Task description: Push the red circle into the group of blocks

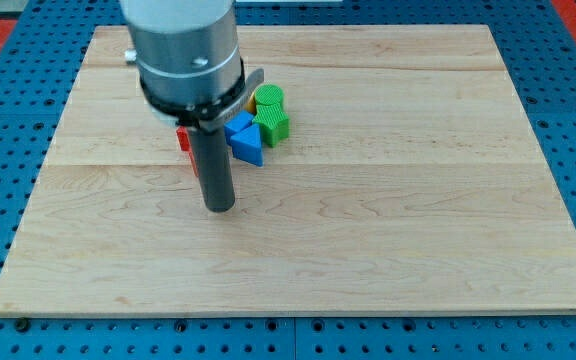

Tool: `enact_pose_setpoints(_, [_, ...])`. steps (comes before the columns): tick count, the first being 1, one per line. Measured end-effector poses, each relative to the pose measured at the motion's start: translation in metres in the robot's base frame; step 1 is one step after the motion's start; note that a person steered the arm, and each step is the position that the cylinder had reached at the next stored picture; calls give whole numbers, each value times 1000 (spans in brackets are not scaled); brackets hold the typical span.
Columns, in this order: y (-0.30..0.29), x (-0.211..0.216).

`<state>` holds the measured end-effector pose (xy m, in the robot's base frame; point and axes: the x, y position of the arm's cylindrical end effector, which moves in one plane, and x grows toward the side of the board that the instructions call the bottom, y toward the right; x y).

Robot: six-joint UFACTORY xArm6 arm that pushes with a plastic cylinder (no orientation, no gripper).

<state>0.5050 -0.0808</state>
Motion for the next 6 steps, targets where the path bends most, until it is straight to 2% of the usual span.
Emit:
enact_pose_setpoints(1, [-28,-19])
enact_pose_setpoints(2, [-27,-38])
enact_pose_setpoints(6, [-22,-49])
